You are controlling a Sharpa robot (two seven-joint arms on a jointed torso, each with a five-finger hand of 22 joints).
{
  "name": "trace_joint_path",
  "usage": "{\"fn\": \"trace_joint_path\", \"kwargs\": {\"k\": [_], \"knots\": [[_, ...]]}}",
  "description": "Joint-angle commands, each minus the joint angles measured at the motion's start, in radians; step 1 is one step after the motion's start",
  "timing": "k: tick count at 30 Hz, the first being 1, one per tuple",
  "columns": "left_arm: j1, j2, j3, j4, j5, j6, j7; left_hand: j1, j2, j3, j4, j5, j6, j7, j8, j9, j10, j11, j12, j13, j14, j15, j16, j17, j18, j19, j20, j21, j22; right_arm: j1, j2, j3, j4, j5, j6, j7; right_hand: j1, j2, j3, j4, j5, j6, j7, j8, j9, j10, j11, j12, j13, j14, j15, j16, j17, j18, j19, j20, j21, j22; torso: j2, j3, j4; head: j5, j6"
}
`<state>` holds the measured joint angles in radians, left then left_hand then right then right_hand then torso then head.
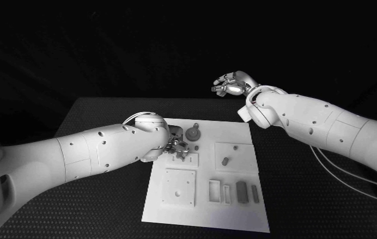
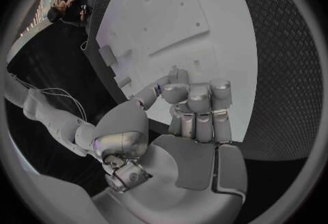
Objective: Assemble the parts on the task board
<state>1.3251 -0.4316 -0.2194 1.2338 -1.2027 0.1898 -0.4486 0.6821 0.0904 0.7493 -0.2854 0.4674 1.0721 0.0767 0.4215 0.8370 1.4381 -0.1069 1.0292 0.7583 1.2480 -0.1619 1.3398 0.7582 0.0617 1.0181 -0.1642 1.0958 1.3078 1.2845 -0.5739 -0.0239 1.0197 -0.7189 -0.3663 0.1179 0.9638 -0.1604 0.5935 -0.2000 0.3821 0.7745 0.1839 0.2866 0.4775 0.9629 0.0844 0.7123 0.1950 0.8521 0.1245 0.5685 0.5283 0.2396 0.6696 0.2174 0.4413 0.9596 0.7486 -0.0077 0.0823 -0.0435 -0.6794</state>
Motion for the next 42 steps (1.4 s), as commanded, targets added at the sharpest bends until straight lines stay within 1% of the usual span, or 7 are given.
{"fn": "trace_joint_path", "kwargs": {"k": [1,7,21,23,29,36,42], "knots": [[-0.001,0.003,-0.001,-0.001,0.018,0.019,-0.006,-0.005,0.011,0.020,-0.007,0.072,0.169,-0.108,0.009,0.001,-0.029,-0.033,0.007,-0.002,0.026,-0.040,0.005,-0.002,0.011,-0.008,-0.099,0.005,0.019,-0.001,0.001,0.000,0.001,0.000,0.013,0.004,-0.004,0.005,-0.005,0.000,0.005,0.022,0.013,-0.001,-0.001,-0.192,0.076,-0.002,-0.002,-0.004,0.005,-0.006,0.001,0.000,-0.007,0.003,-0.005,0.001,0.000,0.0003,-0.0002,0.000,-0.001],[-0.002,-0.002,-0.003,0.002,0.047,-0.014,-0.001,-0.030,0.026,0.021,-0.006,0.058,0.167,-0.107,0.013,0.000,-0.031,-0.033,0.011,-0.005,0.024,-0.040,0.008,-0.007,0.012,-0.010,-0.099,0.007,0.019,-0.001,-0.001,0.000,0.002,0.000,0.013,0.004,-0.003,0.006,-0.005,0.000,0.009,0.022,0.013,-0.001,-0.002,-0.191,0.076,-0.001,-0.004,-0.004,0.005,-0.007,0.002,0.000,-0.007,0.003,-0.005,0.002,-0.001,0.0011,0.0009,-0.001,-0.003],[-0.002,-0.029,-0.006,0.019,0.084,-0.074,-0.007,-0.032,0.029,0.025,-0.007,0.056,0.167,-0.108,0.014,0.000,-0.032,-0.034,0.013,-0.006,0.024,-0.041,0.010,-0.008,0.013,-0.009,-0.100,0.008,0.019,-0.001,-0.004,0.000,0.001,0.000,0.013,0.002,0.002,0.006,-0.003,-0.003,0.018,0.022,0.013,-0.001,-0.004,-0.191,0.076,0.000,-0.010,-0.004,0.005,-0.009,0.004,0.000,-0.007,0.003,-0.007,0.005,0.000,0.0022,-0.0006,-0.001,-0.007],[-0.003,-0.031,-0.006,0.021,0.087,-0.081,-0.007,-0.032,0.029,0.025,-0.007,0.055,0.167,-0.108,0.014,0.000,-0.032,-0.034,0.013,-0.006,0.024,-0.041,0.011,-0.009,0.013,-0.010,-0.100,0.008,0.019,-0.001,-0.004,0.000,0.001,0.000,0.013,0.002,0.002,0.006,-0.003,-0.003,0.019,0.022,0.013,0.000,-0.005,-0.191,0.076,0.000,-0.010,-0.004,0.005,-0.010,0.004,0.000,-0.007,0.004,-0.007,0.005,0.000,0.0015,-0.0002,-0.001,-0.008],[-0.005,-0.036,-0.007,0.031,0.118,-0.136,-0.015,-0.033,0.029,0.026,-0.007,0.054,0.167,-0.108,0.014,0.000,-0.032,-0.034,0.013,-0.006,0.024,-0.041,0.011,-0.009,0.013,-0.010,-0.100,0.008,0.019,-0.001,-0.004,0.000,0.001,0.000,0.012,0.002,0.002,0.005,-0.004,-0.002,0.021,0.022,0.013,0.000,-0.005,-0.191,0.077,0.001,-0.011,-0.004,0.005,-0.010,0.005,0.000,-0.007,0.004,-0.008,0.006,-0.001,0.0006,0.0016,-0.002,-0.010],[-0.006,-0.042,-0.008,0.041,0.143,-0.204,-0.016,-0.034,0.024,0.030,-0.007,0.044,0.166,-0.109,0.015,-0.001,-0.033,-0.034,0.014,-0.007,0.024,-0.042,0.012,-0.011,0.014,-0.012,-0.100,0.009,0.019,-0.001,-0.007,0.000,0.001,0.000,0.011,0.002,0.001,0.005,-0.004,-0.002,0.023,0.022,0.013,0.000,-0.006,-0.191,0.077,0.001,-0.013,-0.003,0.005,-0.011,0.005,0.000,-0.007,0.004,-0.008,0.006,-0.001,0.0010,0.0004,-0.001,-0.009],[-0.009,-0.048,-0.009,0.064,0.162,-0.203,-0.027,-0.033,0.023,0.031,-0.007,0.042,0.166,-0.109,0.015,-0.001,-0.034,-0.034,0.014,-0.008,0.024,-0.042,0.012,-0.012,0.014,-0.012,-0.100,0.009,0.019,-0.001,-0.007,0.000,0.001,0.000,0.013,0.001,0.002,0.005,-0.004,-0.002,0.024,0.023,0.013,0.000,-0.006,-0.191,0.076,0.001,-0.014,-0.003,0.005,-0.011,0.005,0.000,-0.007,0.004,-0.008,0.007,-0.001,0.0012,0.0003,0.000,-0.012]]}}
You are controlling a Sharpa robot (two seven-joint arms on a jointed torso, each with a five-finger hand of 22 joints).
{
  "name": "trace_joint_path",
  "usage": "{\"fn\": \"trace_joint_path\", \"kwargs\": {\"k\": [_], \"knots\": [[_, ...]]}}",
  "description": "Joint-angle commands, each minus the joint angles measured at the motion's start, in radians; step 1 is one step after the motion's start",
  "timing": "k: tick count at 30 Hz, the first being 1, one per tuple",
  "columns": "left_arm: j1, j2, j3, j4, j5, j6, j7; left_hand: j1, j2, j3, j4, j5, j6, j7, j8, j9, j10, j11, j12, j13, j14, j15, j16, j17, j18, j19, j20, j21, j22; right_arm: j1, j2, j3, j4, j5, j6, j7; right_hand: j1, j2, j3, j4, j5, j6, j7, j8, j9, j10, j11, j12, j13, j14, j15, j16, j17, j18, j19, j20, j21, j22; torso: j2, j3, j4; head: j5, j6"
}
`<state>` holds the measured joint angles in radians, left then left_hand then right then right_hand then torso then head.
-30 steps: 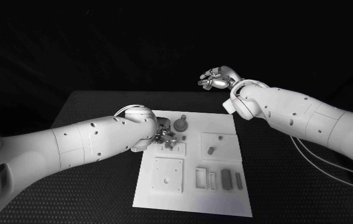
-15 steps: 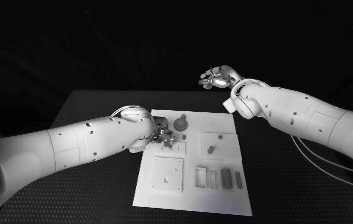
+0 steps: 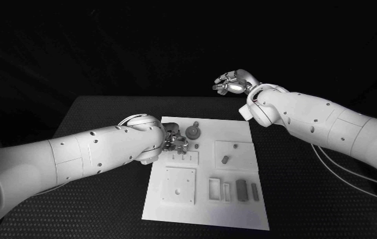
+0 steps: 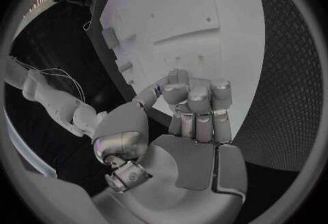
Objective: Assemble the parts on the task board
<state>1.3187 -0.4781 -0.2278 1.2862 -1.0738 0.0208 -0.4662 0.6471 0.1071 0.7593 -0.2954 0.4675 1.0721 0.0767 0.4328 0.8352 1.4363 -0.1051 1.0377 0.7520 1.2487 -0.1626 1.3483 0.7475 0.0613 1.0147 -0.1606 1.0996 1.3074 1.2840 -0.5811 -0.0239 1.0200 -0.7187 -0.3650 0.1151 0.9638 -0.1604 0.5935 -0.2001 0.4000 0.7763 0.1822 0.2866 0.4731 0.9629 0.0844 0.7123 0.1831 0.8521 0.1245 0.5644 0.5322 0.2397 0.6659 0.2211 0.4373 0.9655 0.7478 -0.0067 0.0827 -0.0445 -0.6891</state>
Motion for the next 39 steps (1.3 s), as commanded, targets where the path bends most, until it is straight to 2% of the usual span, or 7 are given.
{"fn": "trace_joint_path", "kwargs": {"k": [1,10,25,39], "knots": [[-0.004,-0.003,0.000,0.016,0.034,-0.034,-0.011,0.003,0.006,0.021,0.003,0.042,0.166,-0.109,0.004,0.001,-0.032,-0.036,0.006,-0.002,0.023,-0.041,0.004,-0.001,0.015,-0.009,-0.104,0.005,0.019,0.000,-0.001,0.000,0.000,0.000,0.011,0.004,0.002,0.005,-0.004,-0.002,0.006,0.021,0.015,0.000,-0.002,-0.191,0.076,0.002,-0.002,-0.003,0.005,-0.007,0.002,0.000,-0.003,0.000,-0.005,0.001,0.000,0.0001,-0.0004,0.001,-0.004],[-0.006,-0.008,-0.003,0.016,0.037,-0.031,-0.018,0.004,0.006,0.023,0.003,0.041,0.166,-0.109,0.004,0.001,-0.032,-0.036,0.006,-0.002,0.023,-0.041,0.004,-0.002,0.015,-0.009,-0.104,0.005,0.019,0.000,-0.003,0.000,0.001,0.000,0.010,0.003,0.002,0.004,-0.004,-0.002,0.007,0.021,0.015,0.000,-0.002,-0.191,0.076,0.002,-0.003,-0.004,0.005,-0.007,0.002,0.000,-0.003,0.000,-0.005,0.002,-0.001,0.0009,0.0015,0.003,-0.007],[-0.019,-0.006,-0.005,0.016,0.030,-0.028,-0.018,0.005,0.006,0.025,0.003,0.040,0.166,-0.109,0.005,0.000,-0.032,-0.037,0.007,-0.003,0.023,-0.041,0.005,-0.003,0.015,-0.010,-0.104,0.006,0.019,0.000,-0.003,0.000,0.001,0.000,0.009,0.003,0.002,0.004,-0.005,-0.002,0.007,0.021,0.015,0.001,-0.003,-0.191,0.076,0.003,-0.005,-0.004,0.005,-0.008,0.003,0.000,-0.003,0.000,-0.006,0.003,0.000,0.0002,-0.0006,0.008,-0.006],[-0.023,-0.009,-0.005,0.013,0.016,-0.011,-0.018,0.005,0.006,0.026,0.003,0.039,0.166,-0.109,0.005,0.000,-0.033,-0.037,0.007,-0.003,0.023,-0.041,0.005,-0.004,0.016,-0.009,-0.105,0.006,0.019,0.000,-0.004,0.000,0.001,0.000,0.009,0.004,0.002,0.004,-0.005,-0.001,0.007,0.021,0.015,0.001,-0.004,-0.190,0.076,0.003,-0.007,-0.004,0.005,-0.009,0.003,0.001,-0.003,0.000,-0.006,0.004,0.000,-0.0008,-0.0008,0.007,-0.008]]}}
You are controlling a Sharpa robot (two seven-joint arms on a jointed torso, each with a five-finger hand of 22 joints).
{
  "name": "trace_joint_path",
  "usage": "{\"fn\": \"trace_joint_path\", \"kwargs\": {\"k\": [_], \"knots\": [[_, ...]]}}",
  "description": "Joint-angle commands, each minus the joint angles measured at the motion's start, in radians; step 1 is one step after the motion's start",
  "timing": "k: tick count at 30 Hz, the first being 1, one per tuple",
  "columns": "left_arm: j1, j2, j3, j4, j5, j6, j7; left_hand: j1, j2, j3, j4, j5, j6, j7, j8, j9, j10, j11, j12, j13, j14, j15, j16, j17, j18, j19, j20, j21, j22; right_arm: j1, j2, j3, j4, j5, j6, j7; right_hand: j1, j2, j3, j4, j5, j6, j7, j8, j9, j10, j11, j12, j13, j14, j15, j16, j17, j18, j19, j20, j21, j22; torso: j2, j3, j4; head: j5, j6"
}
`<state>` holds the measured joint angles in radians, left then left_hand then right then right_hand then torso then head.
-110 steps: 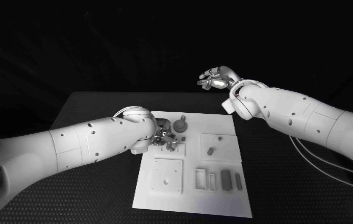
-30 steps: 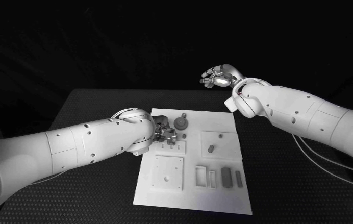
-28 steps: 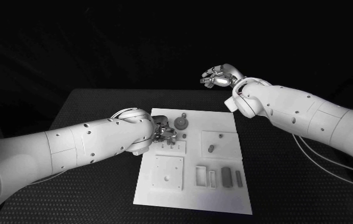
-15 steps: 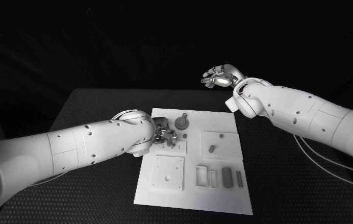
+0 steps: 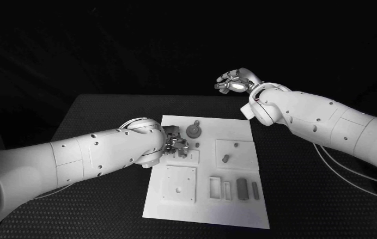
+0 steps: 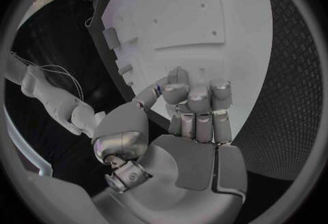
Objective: Assemble the parts on the task board
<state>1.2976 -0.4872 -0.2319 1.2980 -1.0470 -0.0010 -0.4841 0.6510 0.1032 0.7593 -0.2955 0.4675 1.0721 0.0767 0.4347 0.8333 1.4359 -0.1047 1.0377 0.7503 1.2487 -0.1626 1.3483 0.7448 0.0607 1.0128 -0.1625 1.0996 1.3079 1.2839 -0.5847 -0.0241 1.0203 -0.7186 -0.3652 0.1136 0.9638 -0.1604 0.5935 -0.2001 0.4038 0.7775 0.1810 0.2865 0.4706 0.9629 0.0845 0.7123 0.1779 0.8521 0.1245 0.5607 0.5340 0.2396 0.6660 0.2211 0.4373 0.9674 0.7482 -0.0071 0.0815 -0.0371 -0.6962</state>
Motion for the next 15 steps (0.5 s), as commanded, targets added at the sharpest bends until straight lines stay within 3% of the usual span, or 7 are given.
{"fn": "trace_joint_path", "kwargs": {"k": [1,15], "knots": [[-0.002,0.000,-0.001,0.001,-0.011,0.012,0.000,0.002,0.010,0.026,0.004,0.039,0.166,-0.109,0.003,0.002,-0.033,-0.037,0.007,-0.002,0.023,-0.041,0.005,-0.001,0.016,-0.007,-0.103,0.006,0.018,0.000,0.000,0.000,0.001,0.000,0.009,0.005,0.002,0.004,-0.005,-0.001,0.004,0.020,0.016,0.001,-0.001,-0.190,0.076,0.003,-0.002,-0.004,0.005,-0.005,0.002,0.001,-0.003,0.001,-0.006,0.002,0.000,-0.0006,0.0006,-0.001,-0.001],[-0.002,-0.008,-0.001,0.010,-0.010,0.030,-0.002,0.002,0.009,0.027,0.003,0.039,0.165,-0.109,0.003,0.001,-0.033,-0.037,0.007,-0.002,0.023,-0.042,0.005,-0.002,0.017,-0.007,-0.103,0.006,0.018,0.000,0.000,0.000,0.001,0.000,0.010,0.005,0.002,0.004,-0.005,-0.001,0.004,0.020,0.016,0.001,-0.002,-0.190,0.076,0.004,-0.004,-0.003,0.005,-0.006,0.002,0.001,-0.003,0.001,-0.007,0.003,0.000,-0.0008,0.0010,0.000,-0.004]]}}
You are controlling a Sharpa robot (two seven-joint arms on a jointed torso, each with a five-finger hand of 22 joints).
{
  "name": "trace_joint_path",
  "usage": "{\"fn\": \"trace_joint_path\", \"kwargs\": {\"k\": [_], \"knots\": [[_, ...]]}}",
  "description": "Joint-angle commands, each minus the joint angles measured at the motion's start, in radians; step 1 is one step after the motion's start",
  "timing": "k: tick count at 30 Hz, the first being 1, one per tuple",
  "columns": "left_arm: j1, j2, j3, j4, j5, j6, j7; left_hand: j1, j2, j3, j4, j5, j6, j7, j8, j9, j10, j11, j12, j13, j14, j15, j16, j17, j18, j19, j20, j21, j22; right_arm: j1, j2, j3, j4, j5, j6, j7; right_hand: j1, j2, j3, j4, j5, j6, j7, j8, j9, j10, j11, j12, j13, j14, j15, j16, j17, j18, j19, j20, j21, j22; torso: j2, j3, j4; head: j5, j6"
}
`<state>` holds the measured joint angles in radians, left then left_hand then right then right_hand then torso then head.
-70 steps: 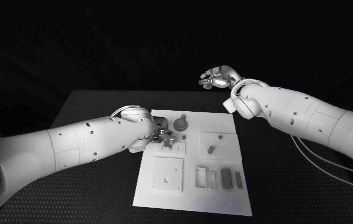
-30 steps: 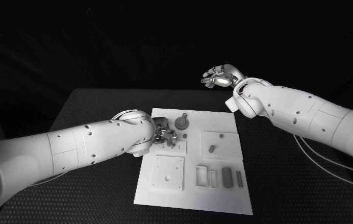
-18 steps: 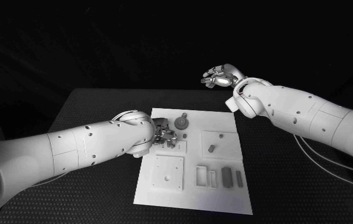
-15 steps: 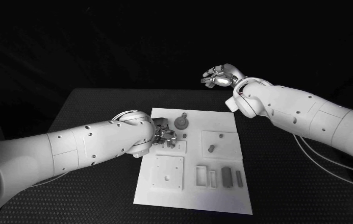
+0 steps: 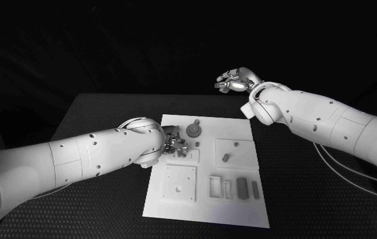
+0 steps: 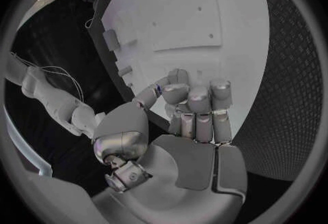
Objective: Assemble the parts on the task board
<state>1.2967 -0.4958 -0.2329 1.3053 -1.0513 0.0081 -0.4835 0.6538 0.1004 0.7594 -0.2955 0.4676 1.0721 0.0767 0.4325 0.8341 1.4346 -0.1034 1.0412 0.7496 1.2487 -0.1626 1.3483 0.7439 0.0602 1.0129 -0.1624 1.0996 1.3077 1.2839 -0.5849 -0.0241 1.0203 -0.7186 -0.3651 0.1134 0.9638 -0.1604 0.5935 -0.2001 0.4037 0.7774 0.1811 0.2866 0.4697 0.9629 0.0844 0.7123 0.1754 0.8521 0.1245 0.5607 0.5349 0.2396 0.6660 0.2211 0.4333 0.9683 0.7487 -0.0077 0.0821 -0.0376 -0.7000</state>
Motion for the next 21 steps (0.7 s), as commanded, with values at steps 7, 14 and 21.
{"fn": "trace_joint_path", "kwargs": {"k": [7,14,21], "knots": [[-0.001,-0.003,0.000,0.000,-0.009,0.027,-0.004,0.000,0.012,0.027,0.003,0.039,0.165,-0.109,0.005,0.000,-0.031,-0.039,0.004,-0.002,0.023,-0.042,0.006,-0.002,0.017,-0.007,-0.103,0.007,0.018,0.000,0.001,0.000,0.001,0.000,0.011,0.006,0.002,0.004,-0.005,-0.001,0.004,0.020,0.016,0.001,-0.001,-0.190,0.076,0.004,-0.002,-0.003,0.005,-0.006,0.002,0.001,-0.003,0.001,-0.004,0.002,0.000,-0.0003,0.0002,0.000,-0.001],[-0.002,-0.003,-0.001,-0.003,-0.011,0.035,-0.004,0.001,0.011,0.028,0.003,0.040,0.165,-0.110,0.006,0.000,-0.031,-0.039,0.004,-0.002,0.023,-0.042,0.006,-0.002,0.018,-0.007,-0.104,0.007,0.018,0.000,0.001,0.000,0.000,0.000,0.011,0.006,0.002,0.004,-0.005,0.000,0.004,0.020,0.016,0.001,-0.002,-0.190,0.076,0.004,-0.003,-0.003,0.005,-0.007,0.002,0.001,-0.003,0.001,-0.004,0.003,0.000,-0.0001,0.0012,-0.003,-0.001],[-0.002,0.001,-0.001,-0.008,-0.024,0.043,-0.004,0.001,0.010,0.028,0.003,0.040,0.165,-0.110,0.006,0.000,-0.031,-0.039,0.005,-0.002,0.023,-0.043,0.006,-0.002,0.018,-0.006,-0.104,0.007,0.018,0.000,0.000,0.000,0.001,0.000,0.011,0.005,0.002,0.004,-0.006,0.000,0.004,0.020,0.016,0.001,-0.002,-0.190,0.077,0.005,-0.004,-0.003,0.005,-0.007,0.002,0.001,-0.003,0.001,-0.004,0.003,0.000,0.0001,-0.0005,-0.003,0.000]]}}
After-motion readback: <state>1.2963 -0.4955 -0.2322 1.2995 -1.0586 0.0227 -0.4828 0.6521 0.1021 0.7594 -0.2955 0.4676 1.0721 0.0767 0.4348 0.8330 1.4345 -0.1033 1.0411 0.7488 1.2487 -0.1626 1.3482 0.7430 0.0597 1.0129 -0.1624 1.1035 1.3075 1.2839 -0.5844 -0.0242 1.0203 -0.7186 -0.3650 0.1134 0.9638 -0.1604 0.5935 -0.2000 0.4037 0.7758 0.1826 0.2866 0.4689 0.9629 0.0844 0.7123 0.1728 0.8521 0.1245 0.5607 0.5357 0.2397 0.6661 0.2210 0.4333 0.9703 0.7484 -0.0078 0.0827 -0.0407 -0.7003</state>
